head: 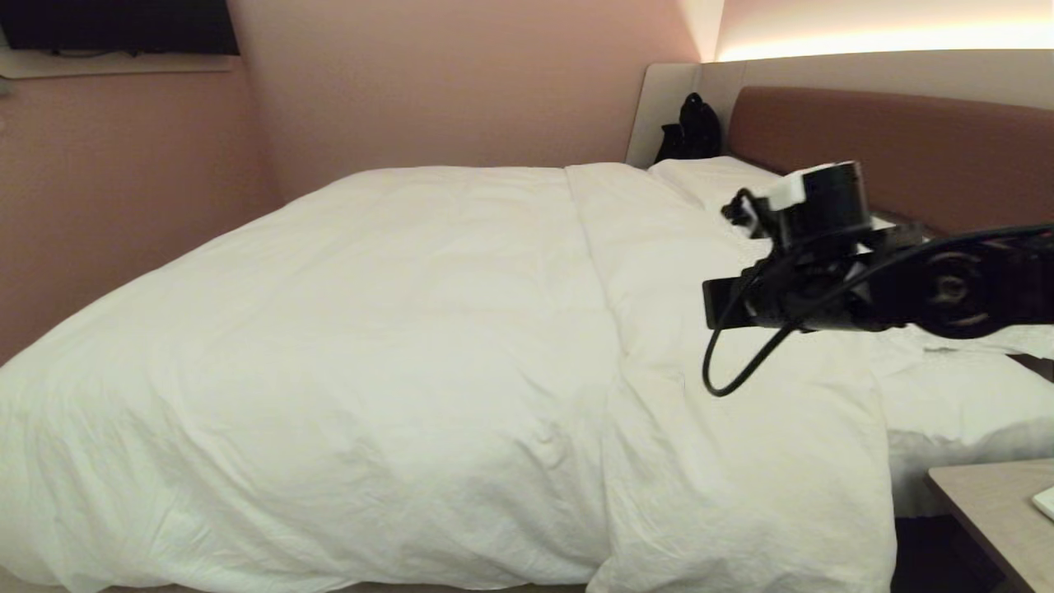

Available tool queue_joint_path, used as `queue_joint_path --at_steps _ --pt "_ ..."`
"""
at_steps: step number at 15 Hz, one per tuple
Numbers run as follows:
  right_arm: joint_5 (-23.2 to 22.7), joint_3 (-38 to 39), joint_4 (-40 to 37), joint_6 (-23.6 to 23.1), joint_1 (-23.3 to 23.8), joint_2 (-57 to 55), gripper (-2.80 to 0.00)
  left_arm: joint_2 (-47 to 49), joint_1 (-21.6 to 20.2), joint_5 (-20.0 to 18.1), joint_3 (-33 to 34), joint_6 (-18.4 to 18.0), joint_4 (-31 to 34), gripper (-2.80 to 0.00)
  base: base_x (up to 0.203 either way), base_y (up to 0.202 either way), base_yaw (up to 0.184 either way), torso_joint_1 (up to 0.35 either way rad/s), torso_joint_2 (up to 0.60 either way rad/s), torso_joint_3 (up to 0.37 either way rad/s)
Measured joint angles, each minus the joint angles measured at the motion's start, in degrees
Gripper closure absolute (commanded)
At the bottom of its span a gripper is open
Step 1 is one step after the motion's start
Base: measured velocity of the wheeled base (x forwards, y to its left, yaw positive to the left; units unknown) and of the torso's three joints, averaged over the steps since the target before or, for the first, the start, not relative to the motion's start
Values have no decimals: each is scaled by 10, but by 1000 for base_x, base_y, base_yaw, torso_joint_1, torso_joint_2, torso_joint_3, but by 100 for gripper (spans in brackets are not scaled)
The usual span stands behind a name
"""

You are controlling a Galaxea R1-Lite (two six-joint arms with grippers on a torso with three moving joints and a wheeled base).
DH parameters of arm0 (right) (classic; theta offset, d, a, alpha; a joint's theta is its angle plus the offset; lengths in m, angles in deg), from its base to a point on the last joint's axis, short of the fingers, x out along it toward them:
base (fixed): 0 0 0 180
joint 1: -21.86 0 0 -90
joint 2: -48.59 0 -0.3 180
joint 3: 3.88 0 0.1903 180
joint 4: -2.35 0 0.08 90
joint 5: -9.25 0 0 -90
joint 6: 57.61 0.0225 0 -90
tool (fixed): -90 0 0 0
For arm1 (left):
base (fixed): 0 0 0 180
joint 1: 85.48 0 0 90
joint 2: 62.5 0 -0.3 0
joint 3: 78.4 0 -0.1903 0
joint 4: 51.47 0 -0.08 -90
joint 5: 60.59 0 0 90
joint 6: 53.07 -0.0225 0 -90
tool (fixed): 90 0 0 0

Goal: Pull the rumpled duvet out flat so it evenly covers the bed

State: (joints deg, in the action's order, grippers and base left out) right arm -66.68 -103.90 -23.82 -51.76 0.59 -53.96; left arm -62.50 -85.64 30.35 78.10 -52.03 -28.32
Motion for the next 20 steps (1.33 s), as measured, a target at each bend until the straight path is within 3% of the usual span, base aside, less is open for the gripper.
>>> queue_joint_path --at_steps 7,11,20 --pt "78 139 -30 1 69 284 0 0 0 0 0 0 0 0 0 0 0 0 0 0" --pt "89 194 -57 1 100 447 0 0 0 0 0 0 0 0 0 0 0 0 0 0" --pt "127 226 -127 -22 130 671 0 0 0 0 0 0 0 0 0 0 0 0 0 0"
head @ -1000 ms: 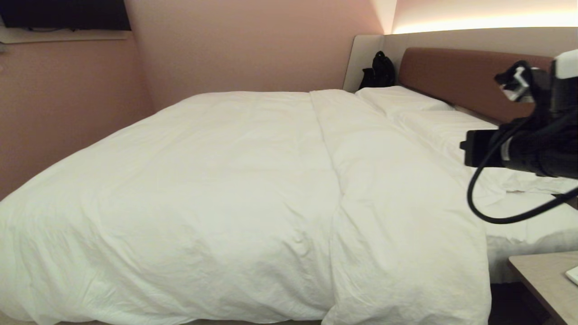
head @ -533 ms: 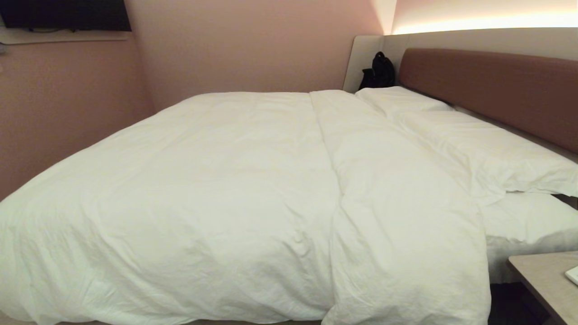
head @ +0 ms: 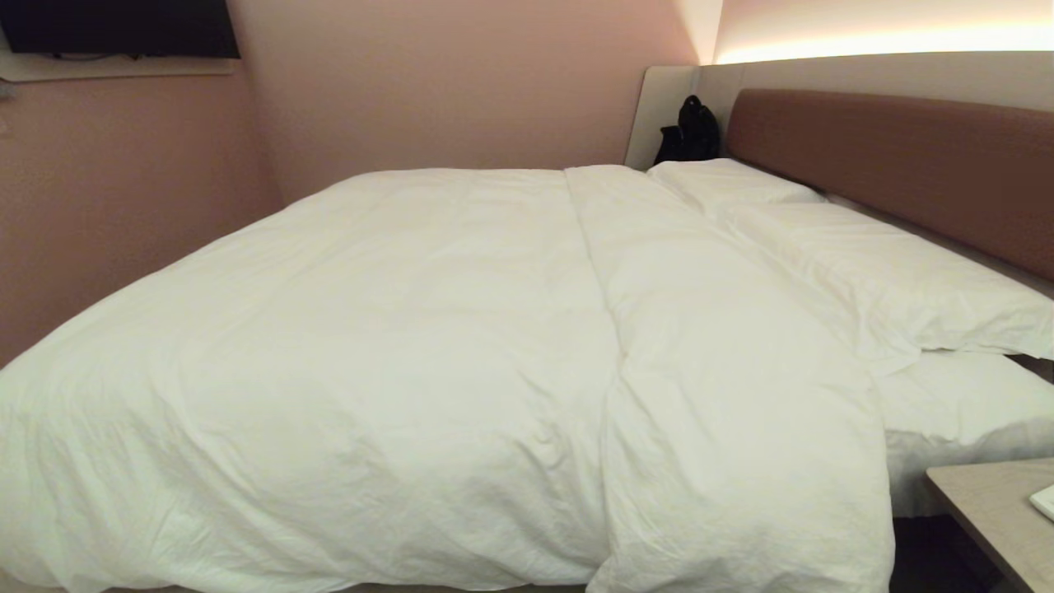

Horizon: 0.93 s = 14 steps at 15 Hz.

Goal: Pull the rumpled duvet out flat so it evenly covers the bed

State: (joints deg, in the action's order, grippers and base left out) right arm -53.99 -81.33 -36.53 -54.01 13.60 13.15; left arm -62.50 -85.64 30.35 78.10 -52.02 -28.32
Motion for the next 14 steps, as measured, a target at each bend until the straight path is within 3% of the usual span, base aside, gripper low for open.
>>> queue_joint_path --at_steps 7,14 --pt "-3 2 -50 -5 36 88 0 0 0 0 0 0 0 0 0 0 0 0 0 0" --pt "-4 30 -86 -4 39 161 0 0 0 0 0 0 0 0 0 0 0 0 0 0"
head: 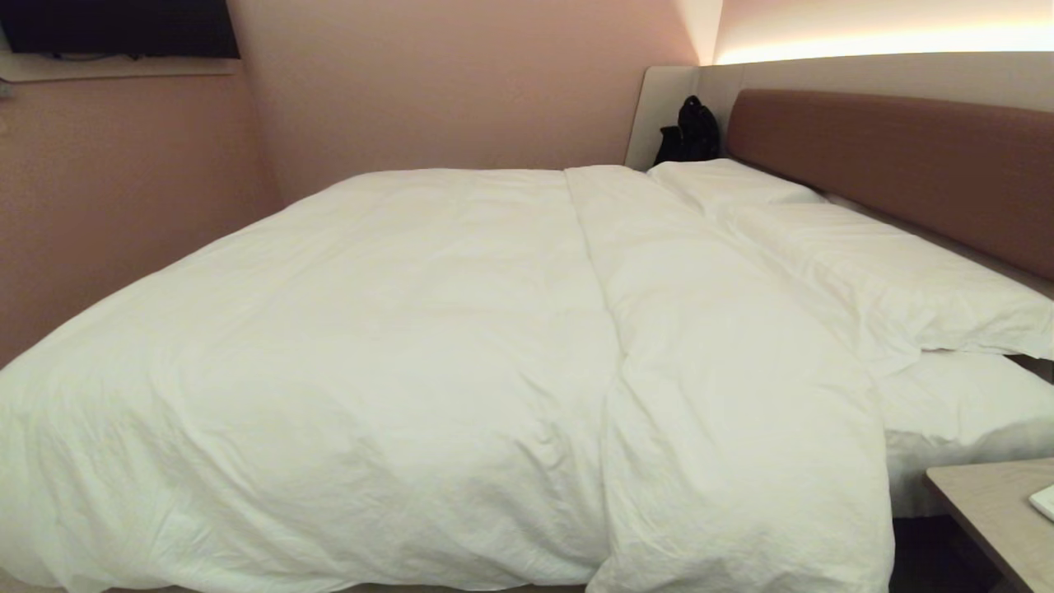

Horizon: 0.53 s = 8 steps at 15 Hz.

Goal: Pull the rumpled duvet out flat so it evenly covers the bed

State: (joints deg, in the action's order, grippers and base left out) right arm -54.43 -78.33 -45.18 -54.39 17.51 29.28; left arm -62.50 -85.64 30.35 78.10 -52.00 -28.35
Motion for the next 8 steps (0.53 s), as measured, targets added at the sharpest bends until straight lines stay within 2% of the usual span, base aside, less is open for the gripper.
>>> queue_joint_path --at_steps 5,8 --pt "0 14 -26 4 7 32 0 0 0 0 0 0 0 0 0 0 0 0 0 0" --pt "-15 32 -29 1 55 37 0 0 0 0 0 0 0 0 0 0 0 0 0 0"
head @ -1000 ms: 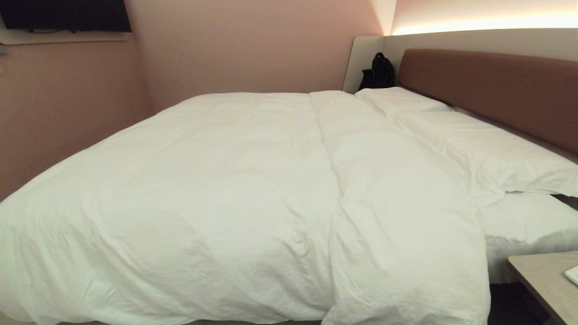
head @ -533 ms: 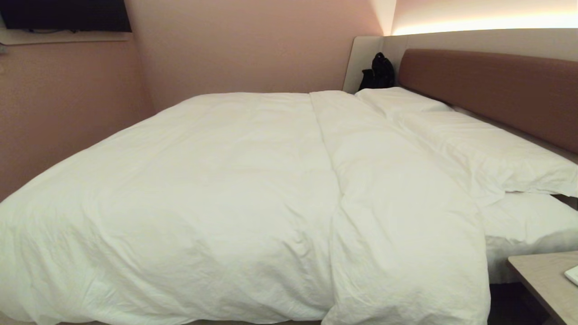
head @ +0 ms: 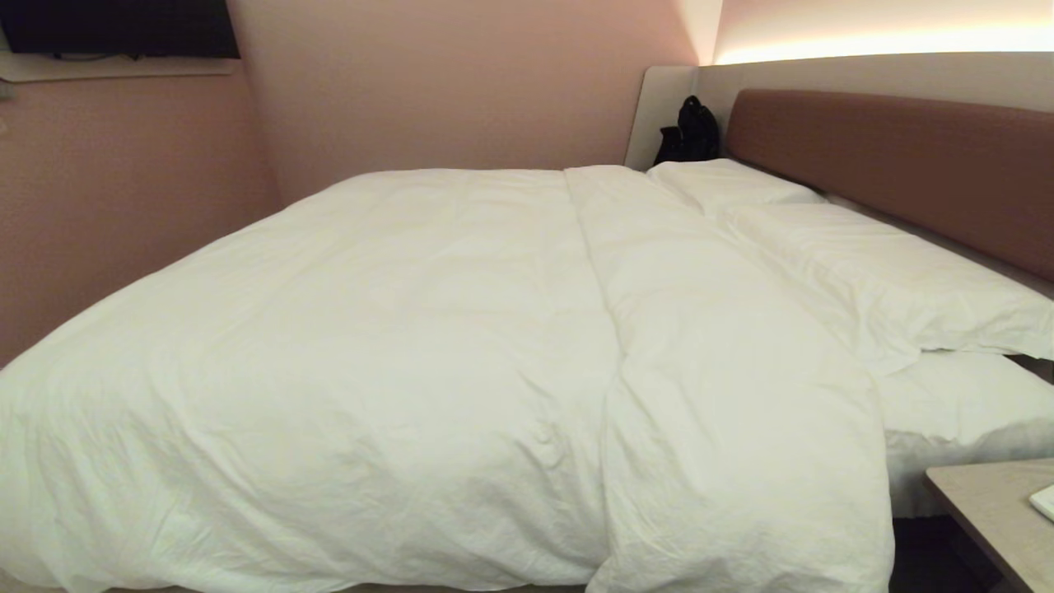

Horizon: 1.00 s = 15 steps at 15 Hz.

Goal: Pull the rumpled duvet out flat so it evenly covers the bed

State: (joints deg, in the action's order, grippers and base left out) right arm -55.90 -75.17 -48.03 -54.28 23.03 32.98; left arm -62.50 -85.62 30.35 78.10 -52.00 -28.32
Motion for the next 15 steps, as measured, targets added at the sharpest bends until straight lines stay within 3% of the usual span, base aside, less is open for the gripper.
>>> queue_joint_path --at_steps 3,8,15 --pt "-35 20 4 6 15 5 0 0 0 0 0 0 0 0 0 0 0 0 0 0" --pt "-112 62 38 32 -2 71 0 0 0 0 0 0 0 0 0 0 0 0 0 0" --pt "-195 112 50 17 -5 150 0 0 0 0 0 0 0 0 0 0 0 0 0 0"
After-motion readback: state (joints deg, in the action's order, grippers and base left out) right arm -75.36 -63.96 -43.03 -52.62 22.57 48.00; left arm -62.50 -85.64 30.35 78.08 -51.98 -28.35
